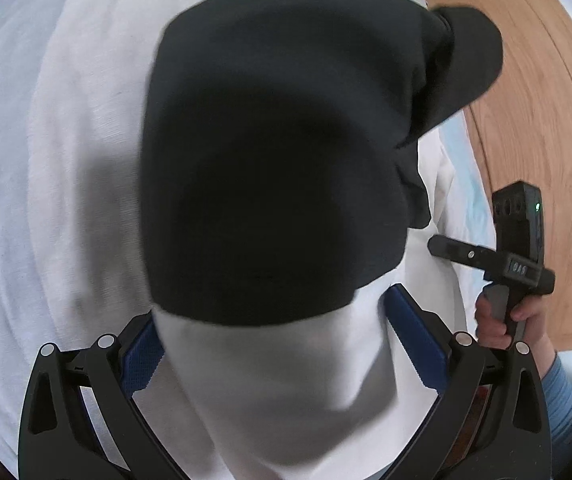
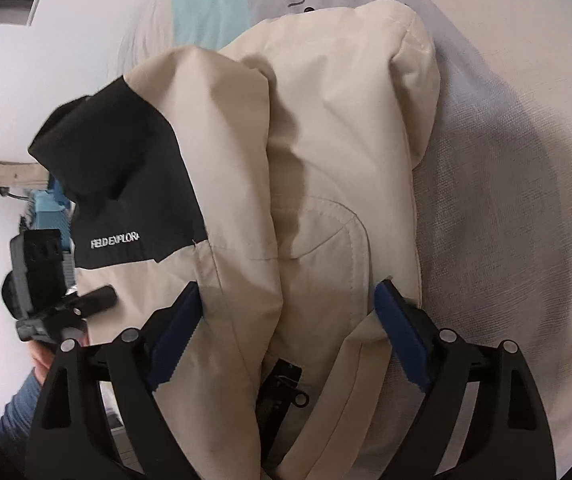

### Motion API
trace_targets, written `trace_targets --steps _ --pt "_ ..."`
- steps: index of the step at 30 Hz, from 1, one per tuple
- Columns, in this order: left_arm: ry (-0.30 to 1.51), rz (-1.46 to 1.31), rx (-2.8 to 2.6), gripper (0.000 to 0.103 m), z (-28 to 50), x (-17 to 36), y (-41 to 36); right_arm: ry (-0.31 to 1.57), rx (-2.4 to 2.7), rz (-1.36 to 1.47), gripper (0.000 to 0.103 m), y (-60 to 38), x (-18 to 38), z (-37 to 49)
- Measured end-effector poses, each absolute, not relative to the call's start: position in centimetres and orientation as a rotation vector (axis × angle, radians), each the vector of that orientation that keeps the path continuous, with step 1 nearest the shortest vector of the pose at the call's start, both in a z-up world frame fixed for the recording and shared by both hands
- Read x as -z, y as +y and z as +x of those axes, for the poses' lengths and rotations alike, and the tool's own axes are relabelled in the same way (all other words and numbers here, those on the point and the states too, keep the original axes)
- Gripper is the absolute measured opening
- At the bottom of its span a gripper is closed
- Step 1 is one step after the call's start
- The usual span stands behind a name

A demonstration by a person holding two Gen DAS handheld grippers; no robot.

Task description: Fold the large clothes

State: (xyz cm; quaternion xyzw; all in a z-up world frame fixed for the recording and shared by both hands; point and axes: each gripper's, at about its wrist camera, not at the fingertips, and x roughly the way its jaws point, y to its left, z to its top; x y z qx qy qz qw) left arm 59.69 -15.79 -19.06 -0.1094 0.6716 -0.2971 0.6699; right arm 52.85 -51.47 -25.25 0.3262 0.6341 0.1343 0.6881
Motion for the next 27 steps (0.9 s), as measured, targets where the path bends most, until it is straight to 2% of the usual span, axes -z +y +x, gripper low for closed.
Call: trace_targets --steps 9,16,23,25,26,27 --pt "1.503 -0.262 0.682 0.097 59.6 18.7 -15.4 1.342 -0.264 0.791 0.082 -54.8 22.2 50.6" --pt "1.498 -0.253 0.694 0.098 59.7 19.1 -15.0 1.425 -0.237 0.835 0.085 -54.7 25.2 50.7" --pt "1.5 -0.266 0.696 0.098 59.9 19.3 -14.3 1.41 -0.286 0.798 0.087 -51.3 24.6 52.4" --pt "1.495 -0.268 0.7 0.097 59.6 19.5 -14.1 1.408 -0.317 0.74 0.084 -49.9 23.9 52.5" --pt "1.489 -0.268 0.7 0.095 59.5 19.5 -13.9 1.408 -0.338 0.716 0.077 -49.2 23.5 52.6" --pt "1.484 -0.269 0.698 0.093 59.4 19.5 -13.8 1.413 -0.344 0.694 0.076 -48.7 23.4 52.7"
